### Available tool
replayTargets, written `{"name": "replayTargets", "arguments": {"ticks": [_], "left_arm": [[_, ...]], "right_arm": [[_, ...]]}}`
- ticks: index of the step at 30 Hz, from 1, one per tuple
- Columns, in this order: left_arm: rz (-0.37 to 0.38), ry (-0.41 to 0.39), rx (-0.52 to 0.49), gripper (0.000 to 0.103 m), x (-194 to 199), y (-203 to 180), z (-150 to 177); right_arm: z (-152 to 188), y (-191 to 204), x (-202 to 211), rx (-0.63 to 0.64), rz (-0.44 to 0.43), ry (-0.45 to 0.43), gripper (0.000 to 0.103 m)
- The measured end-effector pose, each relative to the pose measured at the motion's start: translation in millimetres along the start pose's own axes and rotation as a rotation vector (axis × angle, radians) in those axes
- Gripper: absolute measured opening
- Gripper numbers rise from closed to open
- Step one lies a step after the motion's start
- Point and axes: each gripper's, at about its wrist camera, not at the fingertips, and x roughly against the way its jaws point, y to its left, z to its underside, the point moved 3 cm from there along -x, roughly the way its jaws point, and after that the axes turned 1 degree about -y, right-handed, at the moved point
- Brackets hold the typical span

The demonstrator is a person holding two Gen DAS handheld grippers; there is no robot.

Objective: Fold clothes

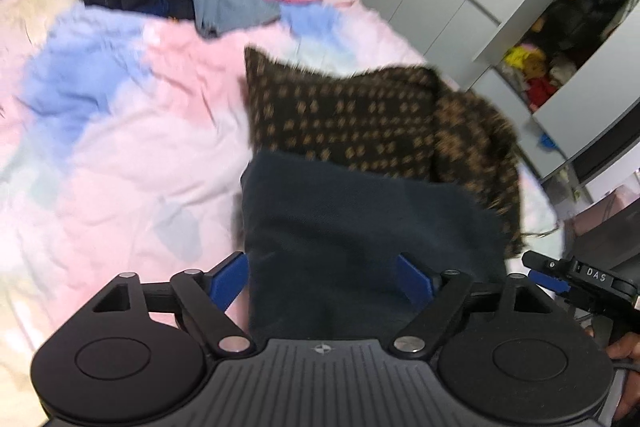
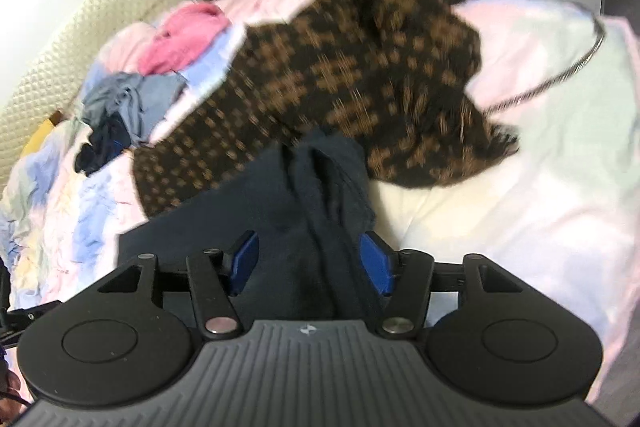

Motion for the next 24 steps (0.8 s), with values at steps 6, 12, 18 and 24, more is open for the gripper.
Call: {"name": "replayTargets", "arguments": {"ticks": [6, 12, 18, 24], "left_arm": [[-0.028, -0.074, -0.036, 0.093, 87.1, -19.3, -0.7], [-0.014, -0.107, -0.097, 0.094, 171.6, -39.6, 11.8], [-0.009, -0.138, -0.199, 0.097, 258.2, -45.8, 38.7], [-0.057, -0.184, -0.259, 0.1, 349.5, -35.3, 79.4]], "right_arm": [[5.2, 44.7, 80.6, 0.06, -0.007, -0.075, 0.059], [37.7, 97.0, 155.4, 0.127, 0.016, -0.132, 0.059], [79.5, 142.2, 227.2, 0.159, 0.026, -0.184, 0.059], [129.2, 177.7, 300.3, 0.176, 0.036, -0.219, 0.059]]}}
